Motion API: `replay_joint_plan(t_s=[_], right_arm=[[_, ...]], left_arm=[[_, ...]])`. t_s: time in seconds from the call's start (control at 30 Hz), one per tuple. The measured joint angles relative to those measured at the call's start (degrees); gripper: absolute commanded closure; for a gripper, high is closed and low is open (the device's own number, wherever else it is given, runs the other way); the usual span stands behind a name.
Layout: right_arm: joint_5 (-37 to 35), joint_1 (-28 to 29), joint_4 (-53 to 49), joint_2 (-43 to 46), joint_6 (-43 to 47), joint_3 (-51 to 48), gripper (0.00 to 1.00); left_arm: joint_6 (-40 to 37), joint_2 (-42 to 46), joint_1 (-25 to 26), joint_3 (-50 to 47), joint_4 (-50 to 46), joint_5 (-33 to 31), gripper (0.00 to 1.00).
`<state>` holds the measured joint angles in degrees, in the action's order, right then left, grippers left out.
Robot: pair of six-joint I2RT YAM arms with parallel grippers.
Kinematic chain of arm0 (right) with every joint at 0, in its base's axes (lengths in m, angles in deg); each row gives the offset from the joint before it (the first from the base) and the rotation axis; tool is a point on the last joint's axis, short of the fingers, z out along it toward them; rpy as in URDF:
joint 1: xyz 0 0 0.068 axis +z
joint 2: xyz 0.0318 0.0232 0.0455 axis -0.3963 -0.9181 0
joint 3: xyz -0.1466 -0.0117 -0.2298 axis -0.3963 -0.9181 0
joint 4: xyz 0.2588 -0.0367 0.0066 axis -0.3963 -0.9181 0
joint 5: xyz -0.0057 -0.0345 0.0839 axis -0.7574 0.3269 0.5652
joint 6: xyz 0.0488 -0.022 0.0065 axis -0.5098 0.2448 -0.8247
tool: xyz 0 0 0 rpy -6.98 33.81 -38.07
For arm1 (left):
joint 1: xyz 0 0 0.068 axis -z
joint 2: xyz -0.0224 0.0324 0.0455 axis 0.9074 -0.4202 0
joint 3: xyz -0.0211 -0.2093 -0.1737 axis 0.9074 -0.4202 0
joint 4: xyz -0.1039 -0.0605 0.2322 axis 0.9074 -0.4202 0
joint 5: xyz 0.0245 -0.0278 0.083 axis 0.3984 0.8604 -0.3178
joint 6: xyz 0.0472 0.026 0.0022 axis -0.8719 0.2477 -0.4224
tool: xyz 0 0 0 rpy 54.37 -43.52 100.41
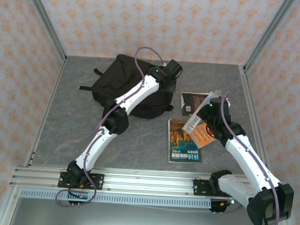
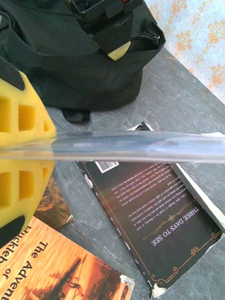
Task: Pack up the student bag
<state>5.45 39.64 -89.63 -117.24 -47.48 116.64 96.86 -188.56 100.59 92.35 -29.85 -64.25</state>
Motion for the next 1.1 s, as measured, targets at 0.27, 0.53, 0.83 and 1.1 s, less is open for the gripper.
replay_joint_plan(t_s=[0.27,0.53,0.83,1.1], right_arm=[[2.14,0.0,0.0,-1.25,0.07,1.81,1.0],[7.74,0.0,1.55,-6.32,0.0,7.93,1.0],[17.84,0.31,11.32,-18.38,-7.65,16.06,1.0],[24.57,4.59,21.33,-36.0,-16.59,22.86,1.0]], left_arm=[[-1.55,5.75,-1.55,-1.09,-2.05,0.7,1.0],[-4.33,12.33,-3.56,-1.16,-5.51,2.47,1.0],[-4.94,14.99,-4.72,-1.33,-8.81,8.33,1.0],[-4.61,15.47,-6.45,-1.79,-9.14,13.18,0.78]])
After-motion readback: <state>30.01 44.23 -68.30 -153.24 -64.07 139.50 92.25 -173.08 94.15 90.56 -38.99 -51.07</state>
